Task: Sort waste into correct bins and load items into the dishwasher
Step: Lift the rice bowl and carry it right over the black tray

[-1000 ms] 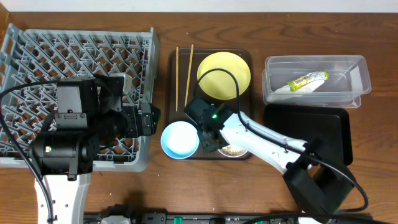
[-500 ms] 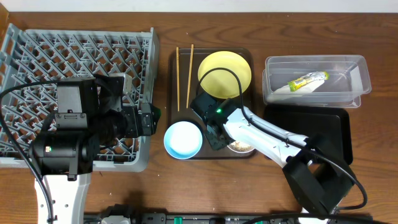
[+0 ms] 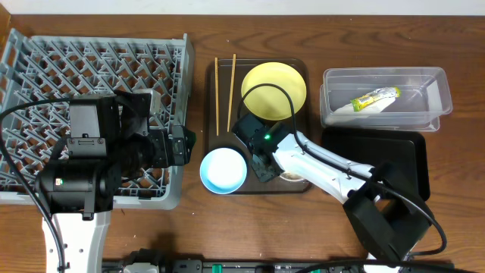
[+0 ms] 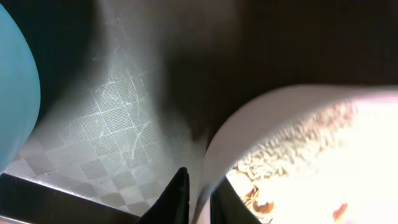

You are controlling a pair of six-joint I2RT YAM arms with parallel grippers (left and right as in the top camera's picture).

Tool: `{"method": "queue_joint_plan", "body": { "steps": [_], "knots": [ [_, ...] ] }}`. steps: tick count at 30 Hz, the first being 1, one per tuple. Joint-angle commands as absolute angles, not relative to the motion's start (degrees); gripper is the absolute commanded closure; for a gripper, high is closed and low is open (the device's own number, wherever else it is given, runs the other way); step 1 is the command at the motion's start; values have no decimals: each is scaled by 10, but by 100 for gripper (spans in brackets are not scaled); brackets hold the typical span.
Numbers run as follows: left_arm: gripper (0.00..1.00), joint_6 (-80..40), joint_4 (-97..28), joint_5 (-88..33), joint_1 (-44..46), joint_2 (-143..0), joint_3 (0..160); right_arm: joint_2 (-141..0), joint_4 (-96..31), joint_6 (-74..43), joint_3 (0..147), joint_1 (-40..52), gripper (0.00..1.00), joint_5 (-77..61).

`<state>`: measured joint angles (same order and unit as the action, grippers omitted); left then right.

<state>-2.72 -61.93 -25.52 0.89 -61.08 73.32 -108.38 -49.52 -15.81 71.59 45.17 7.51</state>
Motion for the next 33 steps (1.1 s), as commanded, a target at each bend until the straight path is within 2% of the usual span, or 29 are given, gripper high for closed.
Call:
{"method": "queue_joint_plan", "body": {
  "steps": [1,4,7,8,16,23,33],
  "knots": [
    [2,-20,-621,-254,11,-611,741,-1090,-502,-150,711,450,85,76],
    [2,-20,-621,-254,11,-611,741,-1096,-512,-145,711,450,87,74],
    [2,-20,-621,-254,11,-611,741,-1103,-511,-146,711,451,98,74],
    [2,-20,-621,-254,11,-611,741,-1103,-505,-147,711,451,99,74],
    [2,-20,-621,-254,11,-611,741,-1092,-516,-192,736,450,99,75],
    [2,-20,-621,-254,11,-611,741,-1023,-529,-245,754,436,99,36],
    [2,-20,-621,-254,11,-611,741,-930,-549,-255,754,294,99,-193]
  ]
}}
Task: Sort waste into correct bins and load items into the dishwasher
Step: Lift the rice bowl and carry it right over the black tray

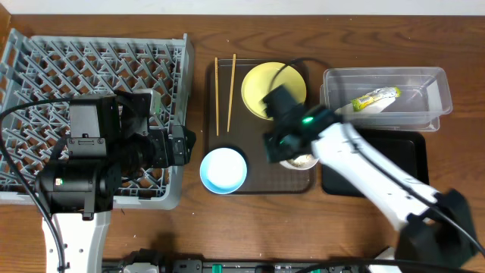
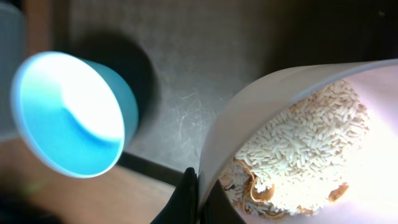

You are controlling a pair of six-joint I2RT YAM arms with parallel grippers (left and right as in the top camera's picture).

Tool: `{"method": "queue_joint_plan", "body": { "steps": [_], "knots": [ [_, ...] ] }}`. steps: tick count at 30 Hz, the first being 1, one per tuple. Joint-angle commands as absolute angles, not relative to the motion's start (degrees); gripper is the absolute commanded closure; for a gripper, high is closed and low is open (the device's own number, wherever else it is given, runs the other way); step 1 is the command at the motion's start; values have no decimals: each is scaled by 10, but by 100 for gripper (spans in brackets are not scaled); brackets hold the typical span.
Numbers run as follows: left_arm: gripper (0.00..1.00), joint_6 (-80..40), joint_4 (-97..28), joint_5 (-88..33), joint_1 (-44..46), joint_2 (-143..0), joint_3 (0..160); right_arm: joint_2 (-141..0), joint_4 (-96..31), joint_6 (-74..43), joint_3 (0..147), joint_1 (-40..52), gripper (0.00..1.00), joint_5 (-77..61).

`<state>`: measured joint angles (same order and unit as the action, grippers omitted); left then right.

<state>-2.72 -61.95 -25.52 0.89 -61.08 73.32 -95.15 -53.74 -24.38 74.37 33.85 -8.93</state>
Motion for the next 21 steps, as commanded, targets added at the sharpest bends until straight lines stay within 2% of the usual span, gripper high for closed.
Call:
{"method": "queue_joint_plan", "body": {
  "steps": [1,5,8,13,21],
  "knots": [
    [2,-20,-621,-254,11,-611,741,-926,-554,-247,753,275,99,-220],
    [2,-20,-621,-254,11,-611,741,-924,-580,-204,750,201,99,-323],
    [2,-20,-621,-254,11,-611,741,-924,-590,-188,733,159,99,-345],
    [2,-20,-621,-254,11,-611,741,-923,-589,-104,693,77,99,-458],
    [2,-20,-621,-254,11,-611,741,-924,-549,-17,577,-105,99,-662]
  ]
}}
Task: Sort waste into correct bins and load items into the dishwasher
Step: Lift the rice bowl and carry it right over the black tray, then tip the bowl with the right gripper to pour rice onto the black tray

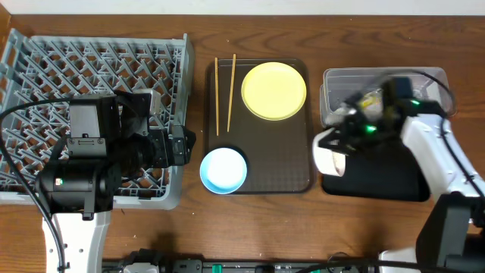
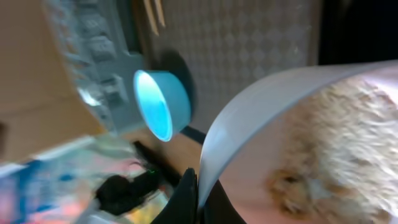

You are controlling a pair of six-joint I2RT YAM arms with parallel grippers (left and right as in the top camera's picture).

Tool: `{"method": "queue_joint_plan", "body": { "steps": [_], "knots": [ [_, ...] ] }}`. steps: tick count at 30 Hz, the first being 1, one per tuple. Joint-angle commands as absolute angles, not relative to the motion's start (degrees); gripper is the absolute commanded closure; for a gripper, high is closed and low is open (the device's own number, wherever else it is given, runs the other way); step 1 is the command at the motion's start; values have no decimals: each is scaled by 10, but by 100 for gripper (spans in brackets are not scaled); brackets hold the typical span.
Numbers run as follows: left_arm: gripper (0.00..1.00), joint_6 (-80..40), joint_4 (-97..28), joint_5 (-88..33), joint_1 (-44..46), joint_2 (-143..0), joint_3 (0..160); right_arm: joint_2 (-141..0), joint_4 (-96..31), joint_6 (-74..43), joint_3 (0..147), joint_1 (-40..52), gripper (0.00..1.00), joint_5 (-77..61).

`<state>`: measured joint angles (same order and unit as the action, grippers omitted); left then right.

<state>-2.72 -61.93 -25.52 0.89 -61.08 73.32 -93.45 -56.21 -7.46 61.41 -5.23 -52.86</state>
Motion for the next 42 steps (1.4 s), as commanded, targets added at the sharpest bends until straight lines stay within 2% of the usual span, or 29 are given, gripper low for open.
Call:
{"method": "queue_joint_plan", "body": {
  "steps": [1,6,10,23,25,27,29,30,32,33,35,38,40,42],
  "knots": [
    [2,-19,-621,-254,11,-611,741,-924,-539,-16,563,-122,99,-675],
    [2,-20,-621,-254,11,-611,741,-924,-477,72,495,-189,99,-841],
    [2,-20,-621,-254,11,-611,741,-924,-488,132,487,-202,99,-894],
    [2,-20,-621,-254,11,-611,741,-924,-481,117,487,-214,99,-834],
    [2,-20,-621,-254,11,-611,741,-924,-490,77,487,-215,99,-830],
    [2,-20,-621,-254,11,-611,741,-923,-491,88,487,-214,99,-832],
    [2,-20,-621,-254,11,-611,741,-924,-466,18,487,-215,99,-739],
    [2,-20,-621,-254,11,-611,741,-924,-474,-6,487,-215,99,-736],
    [2,-20,-622,-254,11,-611,741,-923,-482,62,487,-213,99,-790],
    [2,-20,-621,-254,11,-611,741,-923,-469,57,487,-215,99,-771],
    [2,-20,-621,-254,11,-611,741,-923,-451,-16,487,-218,99,-727],
    [2,-20,-621,-254,11,-611,741,-922,-442,21,487,-217,99,-770],
    [2,-20,-621,-254,11,-611,741,-922,-441,-32,487,-217,99,-738],
    [2,-20,-621,-254,11,-611,741,-920,-457,49,487,-213,99,-837]
  ]
}}
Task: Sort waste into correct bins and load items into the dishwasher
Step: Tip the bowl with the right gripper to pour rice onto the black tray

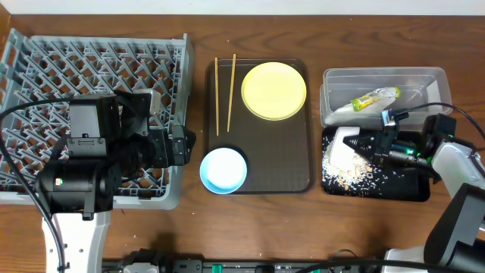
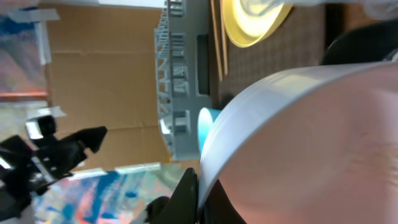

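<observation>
My right gripper [image 1: 365, 147] is shut on the rim of a white bowl [image 1: 344, 144], which it holds tipped on its side over the black bin [image 1: 413, 189]. Rice and food scraps [image 1: 356, 171] lie scattered on the bin's floor. In the right wrist view the white bowl [image 2: 311, 143] fills the right side and its inside looks bare, with the rim pinched at my right gripper [image 2: 199, 194]. A blue bowl [image 1: 223, 169], a yellow plate [image 1: 273, 90] and two chopsticks [image 1: 224, 91] lie on the brown tray [image 1: 303, 178]. My left gripper [image 1: 179, 144] hangs by the grey dish rack [image 1: 91, 68].
A clear plastic bin [image 1: 424, 95] holding a sachet [image 1: 373, 98] stands behind the black bin. The left arm's bulky body covers the rack's front right part. The right arm reaches in from the table's right edge.
The white bowl went from the black bin's left edge, still holding rice, to tipped on its side over the bin. The rice now lies in the bin.
My right gripper was shut on the rim of the rice-filled white bowl on the brown tray. It then held the bowl raised above the tray, later at the black bin's left edge. Now the bowl is tipped and the rice lies in the bin. The left arm has stayed still.
</observation>
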You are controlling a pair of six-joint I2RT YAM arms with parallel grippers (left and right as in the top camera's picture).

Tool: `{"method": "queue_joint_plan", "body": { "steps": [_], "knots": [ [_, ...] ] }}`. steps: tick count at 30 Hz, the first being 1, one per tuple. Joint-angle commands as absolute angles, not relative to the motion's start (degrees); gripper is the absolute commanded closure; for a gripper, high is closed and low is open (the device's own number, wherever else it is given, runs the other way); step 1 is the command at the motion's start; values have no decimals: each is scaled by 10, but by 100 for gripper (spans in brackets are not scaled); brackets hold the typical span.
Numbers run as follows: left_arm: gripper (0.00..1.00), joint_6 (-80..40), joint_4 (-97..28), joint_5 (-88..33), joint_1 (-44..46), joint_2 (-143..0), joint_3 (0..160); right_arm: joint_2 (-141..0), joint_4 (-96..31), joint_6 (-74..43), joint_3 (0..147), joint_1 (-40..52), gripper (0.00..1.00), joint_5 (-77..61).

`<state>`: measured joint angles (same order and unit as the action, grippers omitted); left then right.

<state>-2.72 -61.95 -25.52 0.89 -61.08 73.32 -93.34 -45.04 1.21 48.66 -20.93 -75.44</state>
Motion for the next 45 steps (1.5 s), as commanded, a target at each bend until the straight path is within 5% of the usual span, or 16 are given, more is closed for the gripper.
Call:
{"method": "queue_joint_plan", "body": {
  "steps": [1,3,7,9,12,15,18,25,28,30,33,36,38,41,45],
  "knots": [
    [2,-20,-621,-254,11,-611,741,-920,-454,65,487,-212,99,-828],
    [2,-20,-621,-254,11,-611,741,-920,-441,-25,487,-214,99,-714],
    [2,-20,-621,-254,11,-611,741,-914,-477,116,488,-208,99,-799],
    [2,-20,-621,-254,11,-611,741,-915,-468,-26,487,-208,99,-686],
    [2,-20,-622,-254,11,-611,741,-909,-510,136,488,-203,99,-816],
    [2,-20,-621,-254,11,-611,741,-910,-494,20,488,-204,99,-709],
    [2,-20,-621,-254,11,-611,741,-904,-516,177,489,-204,99,-803],
    [2,-20,-621,-254,11,-611,741,-898,-505,55,489,-206,99,-750],
    [2,-20,-621,-254,11,-611,741,-892,-524,159,489,-200,99,-786],
    [2,-20,-622,-254,11,-611,741,-892,-510,40,490,-202,99,-705],
    [2,-20,-621,-254,11,-611,741,-884,-534,161,490,-199,99,-782],
    [2,-20,-621,-254,11,-611,741,-884,-524,53,491,-199,99,-731],
    [2,-20,-621,-254,11,-611,741,-876,-547,167,491,-193,99,-790],
    [2,-20,-621,-254,11,-611,741,-874,-530,53,495,-192,99,-681],
    [2,-20,-621,-254,11,-611,741,-866,-546,103,497,-187,99,-705]
  ]
}}
